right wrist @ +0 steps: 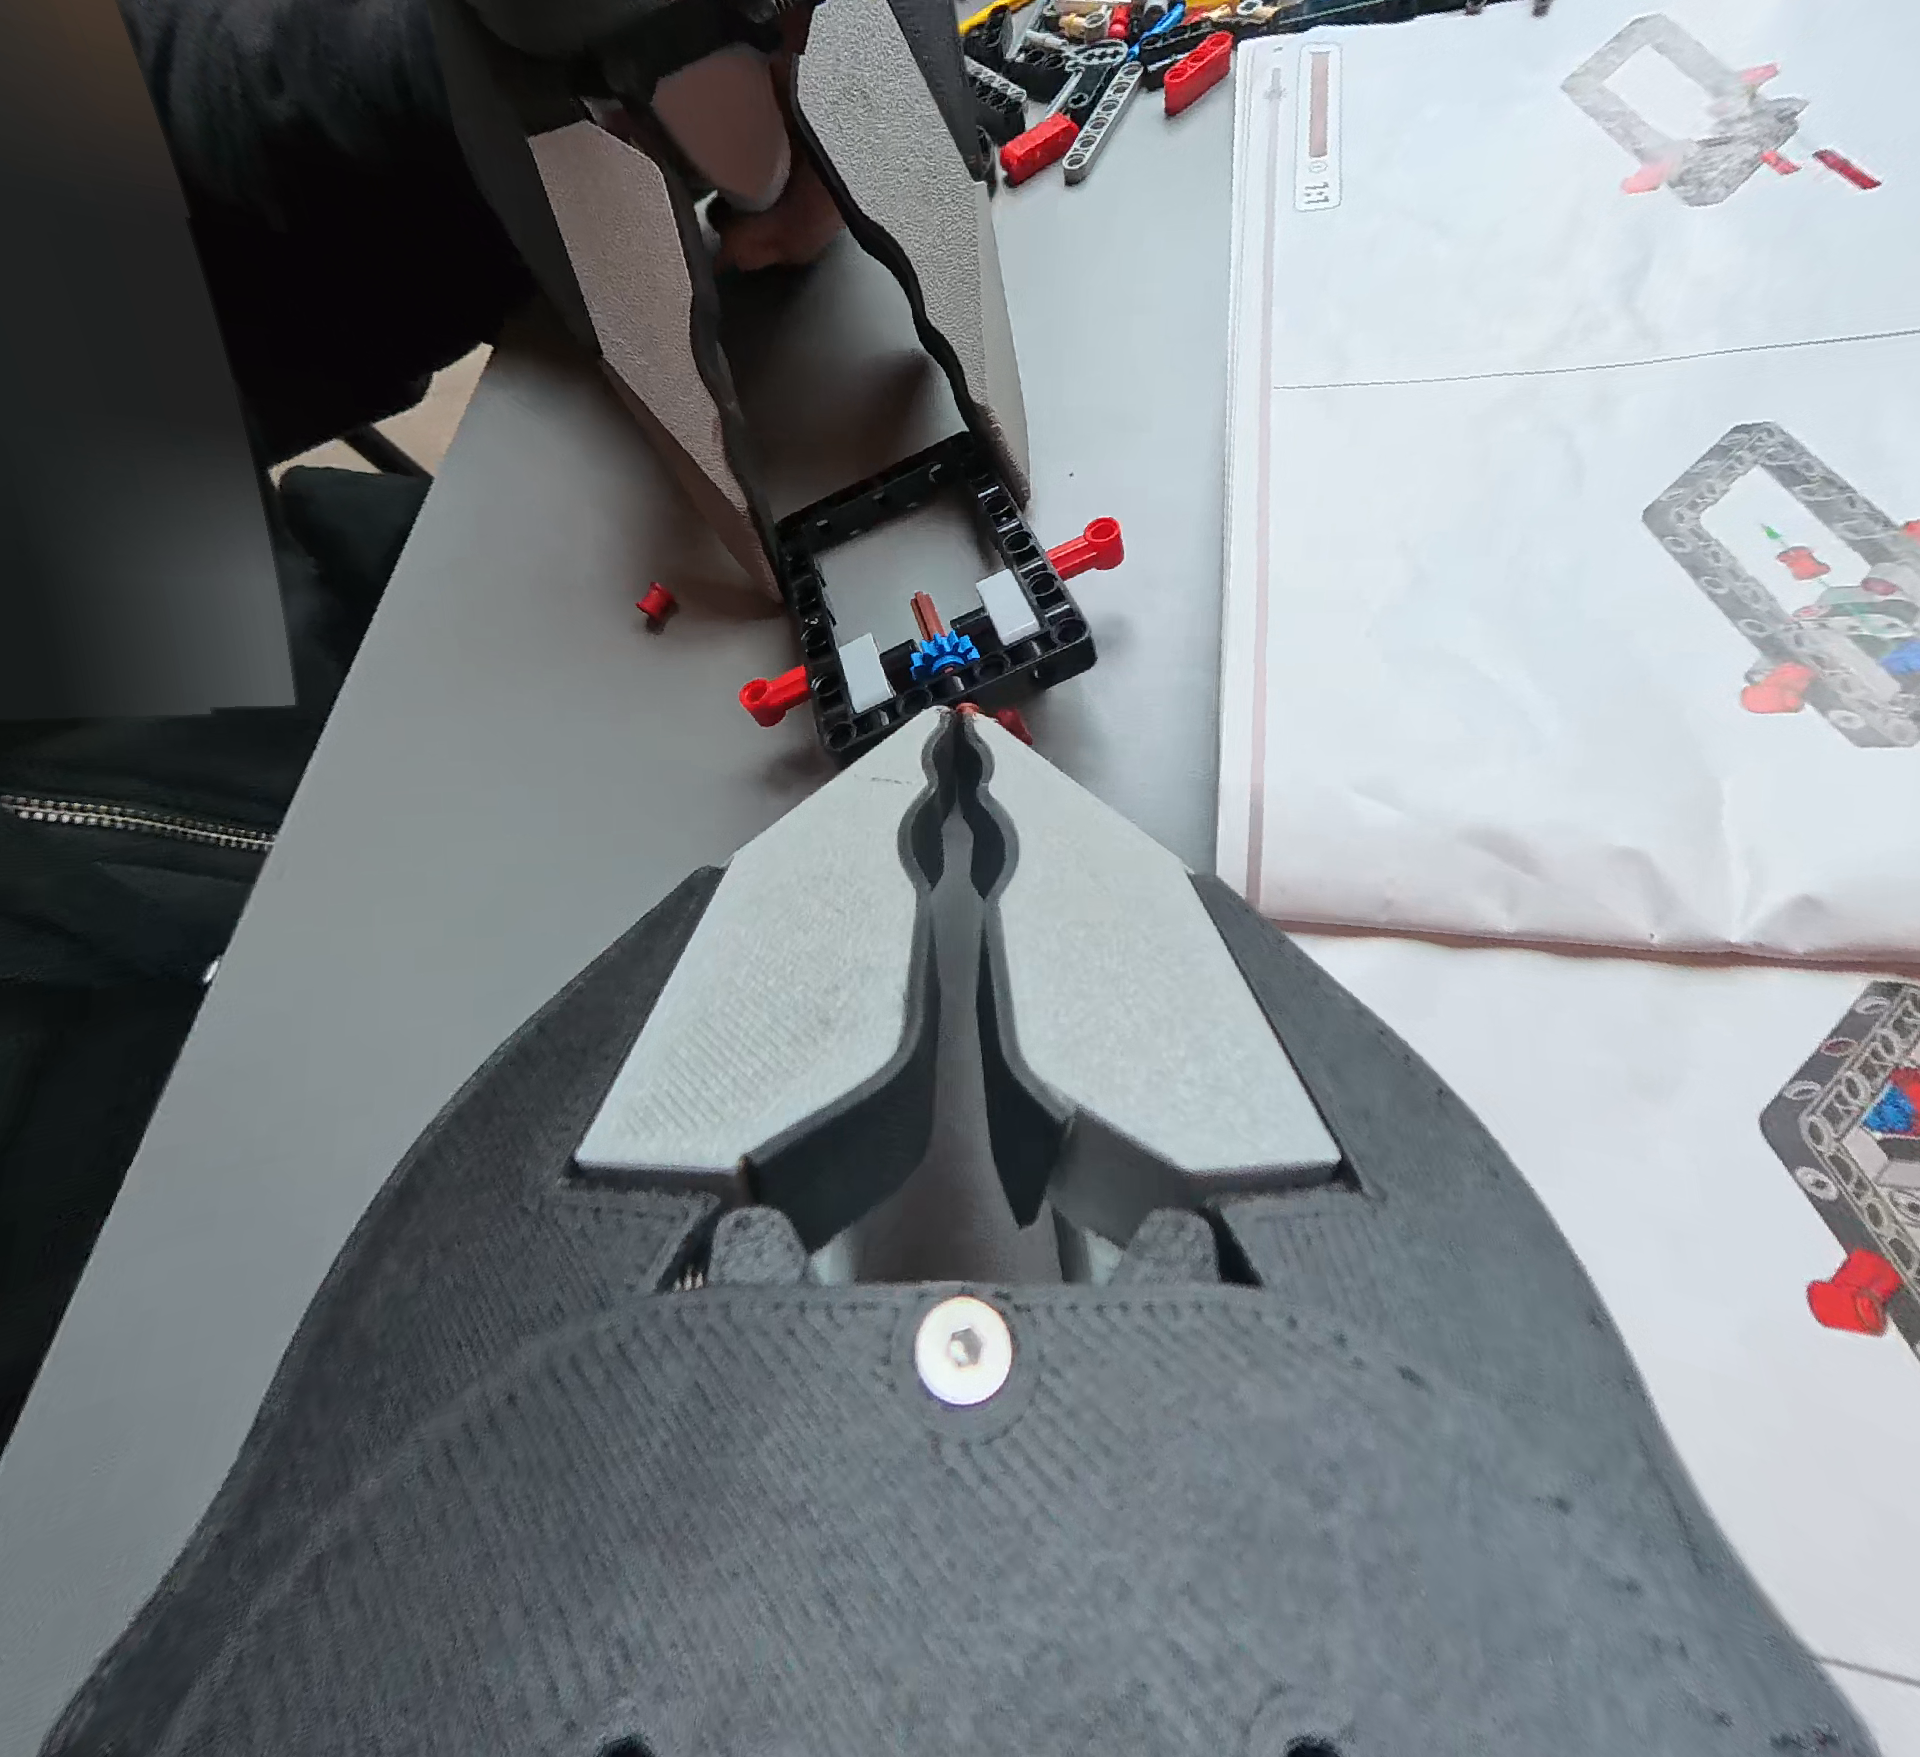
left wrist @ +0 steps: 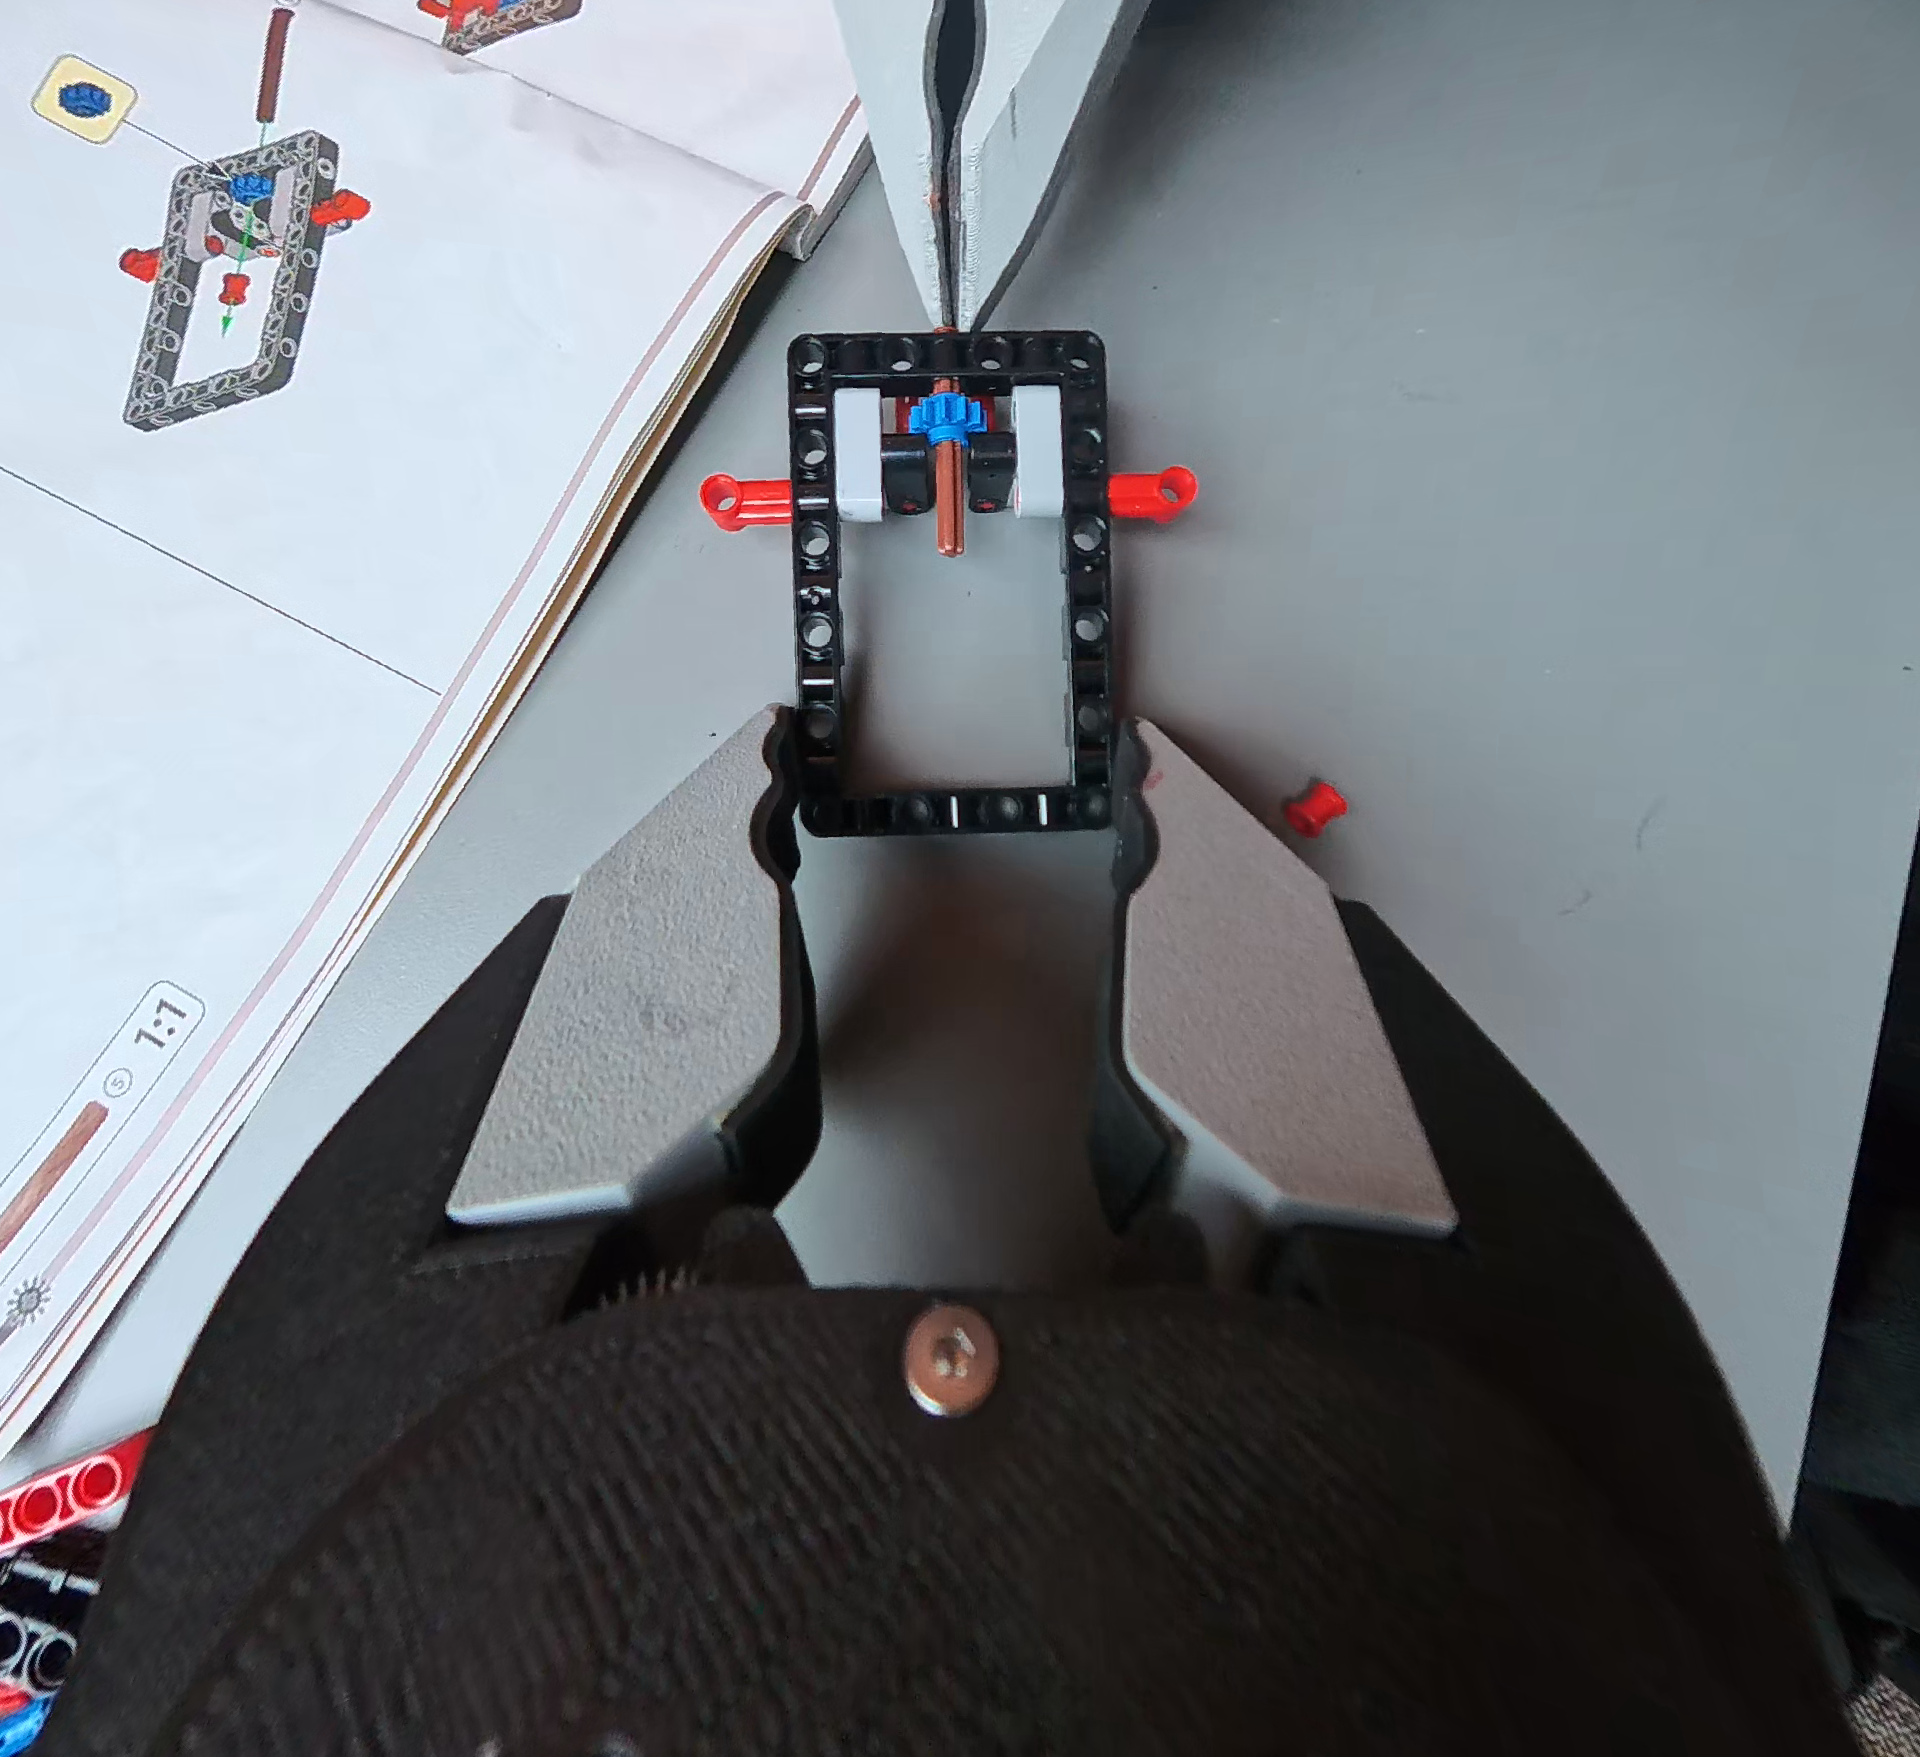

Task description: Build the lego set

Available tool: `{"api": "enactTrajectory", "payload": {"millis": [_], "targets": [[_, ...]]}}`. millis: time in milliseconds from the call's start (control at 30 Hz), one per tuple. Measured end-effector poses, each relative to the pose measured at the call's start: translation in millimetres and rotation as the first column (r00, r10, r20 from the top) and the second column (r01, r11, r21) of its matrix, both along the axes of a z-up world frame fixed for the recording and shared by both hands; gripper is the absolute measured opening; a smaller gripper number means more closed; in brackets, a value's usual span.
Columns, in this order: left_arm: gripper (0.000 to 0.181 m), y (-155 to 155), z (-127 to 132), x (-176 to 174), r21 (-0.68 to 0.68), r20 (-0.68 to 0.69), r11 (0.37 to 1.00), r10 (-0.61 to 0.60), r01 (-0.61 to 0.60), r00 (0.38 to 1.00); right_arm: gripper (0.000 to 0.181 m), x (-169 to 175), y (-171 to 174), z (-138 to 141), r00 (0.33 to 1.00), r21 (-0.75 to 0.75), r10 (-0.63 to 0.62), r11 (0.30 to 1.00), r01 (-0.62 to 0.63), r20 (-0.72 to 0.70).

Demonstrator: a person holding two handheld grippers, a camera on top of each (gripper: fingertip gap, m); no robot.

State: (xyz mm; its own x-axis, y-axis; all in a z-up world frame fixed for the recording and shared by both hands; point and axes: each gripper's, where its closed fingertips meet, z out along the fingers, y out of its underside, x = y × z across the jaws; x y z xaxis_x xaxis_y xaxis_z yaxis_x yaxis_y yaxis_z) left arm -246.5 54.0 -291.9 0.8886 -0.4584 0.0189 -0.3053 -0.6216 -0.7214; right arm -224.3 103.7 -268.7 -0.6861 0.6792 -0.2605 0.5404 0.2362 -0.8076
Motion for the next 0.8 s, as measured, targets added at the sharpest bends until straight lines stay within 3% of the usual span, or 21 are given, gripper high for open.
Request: {"api": "enactTrajectory", "payload": {"millis": [300, 600, 800], "targets": [[0.059, 0.3, 0.1, -0.2, 0.002, 0.0, 1.0, -0.013, 0.013, 1.0, 0.0, 1.3, -1.2, 0.5, 0.988, -0.154, 0.053, 0.988, -0.03, 0.146], [0.059, 0.0, 0.1, 0.0, 0.003, -0.002, 1.0, -0.019, 0.019, 1.0, 0.0, 0.5, 1.7, -2.7, 0.998, -0.039, 0.008, 0.999, -0.005, 0.067], [0.059, 0.1, 0.0, 0.4, 0.003, -0.001, 1.0, -0.021, 0.021, 1.0, 0.0, -0.6, 2.2, 1.1, 0.998, -0.068, 0.011, 0.998, -0.007, 0.059]]}}
